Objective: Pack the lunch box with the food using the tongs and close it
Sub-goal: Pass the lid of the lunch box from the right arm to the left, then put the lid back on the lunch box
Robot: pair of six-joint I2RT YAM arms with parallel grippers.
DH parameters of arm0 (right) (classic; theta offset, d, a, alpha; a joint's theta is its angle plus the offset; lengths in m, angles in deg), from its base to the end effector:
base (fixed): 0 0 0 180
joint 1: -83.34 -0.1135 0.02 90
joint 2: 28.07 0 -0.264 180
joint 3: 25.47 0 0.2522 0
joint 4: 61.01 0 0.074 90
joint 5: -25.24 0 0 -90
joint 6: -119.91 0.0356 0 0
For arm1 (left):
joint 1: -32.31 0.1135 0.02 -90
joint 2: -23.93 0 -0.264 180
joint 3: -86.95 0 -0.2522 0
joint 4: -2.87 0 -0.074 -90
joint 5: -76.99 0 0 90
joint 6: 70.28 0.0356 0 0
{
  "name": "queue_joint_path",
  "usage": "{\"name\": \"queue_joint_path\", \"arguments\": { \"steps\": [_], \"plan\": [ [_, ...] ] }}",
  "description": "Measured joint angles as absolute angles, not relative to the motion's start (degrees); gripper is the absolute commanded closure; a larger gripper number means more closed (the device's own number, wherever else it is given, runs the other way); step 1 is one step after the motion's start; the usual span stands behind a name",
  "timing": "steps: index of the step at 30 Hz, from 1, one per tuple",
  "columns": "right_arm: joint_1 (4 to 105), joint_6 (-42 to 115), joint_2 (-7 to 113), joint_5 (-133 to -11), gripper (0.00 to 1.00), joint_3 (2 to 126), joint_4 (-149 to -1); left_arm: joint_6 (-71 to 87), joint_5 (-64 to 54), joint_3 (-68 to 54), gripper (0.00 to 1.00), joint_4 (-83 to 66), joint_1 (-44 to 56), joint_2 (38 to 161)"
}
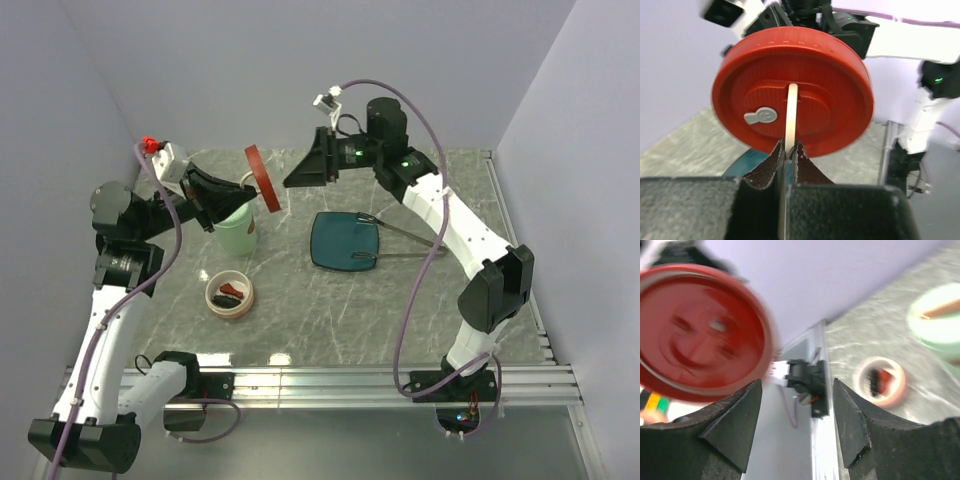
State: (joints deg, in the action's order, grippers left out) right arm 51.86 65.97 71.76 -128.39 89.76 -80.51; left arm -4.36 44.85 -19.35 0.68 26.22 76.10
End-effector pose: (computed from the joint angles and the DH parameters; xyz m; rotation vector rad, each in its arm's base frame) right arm 0.3226 0.2349 0.4342 -0.9017 1.7163 1.7346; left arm 0.1762 -0.0491 0.4453 0.7153 1.2931 -1.0498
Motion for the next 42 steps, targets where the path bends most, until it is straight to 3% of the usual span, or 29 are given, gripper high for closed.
{"name": "queue_joint_path", "arguments": {
  "steps": [9, 14, 24, 42],
  "plan": [
    [63.57, 54.51, 70.84, -123.78, 0.32, 88.29, -96.79, 21.24, 32.66, -8.09, 0.99, -35.45, 26.22, 82.87],
    [63.33, 47.28, 68.24, -121.77, 0.32, 88.23, -104.29, 32.32, 23.72, -4.99, 0.99, -53.68, 26.22, 88.07],
    [63.2, 38.78, 65.94, -118.8, 0.32, 86.04, -112.55, 50.68, 9.6, -3.22, 1.0, -78.92, 26.22, 84.9],
    [63.22, 37.51, 65.57, -117.86, 0.35, 83.09, -114.63, 47.99, -5.07, -15.5, 1.0, -78.66, 21.39, 94.37]
  ]
}}
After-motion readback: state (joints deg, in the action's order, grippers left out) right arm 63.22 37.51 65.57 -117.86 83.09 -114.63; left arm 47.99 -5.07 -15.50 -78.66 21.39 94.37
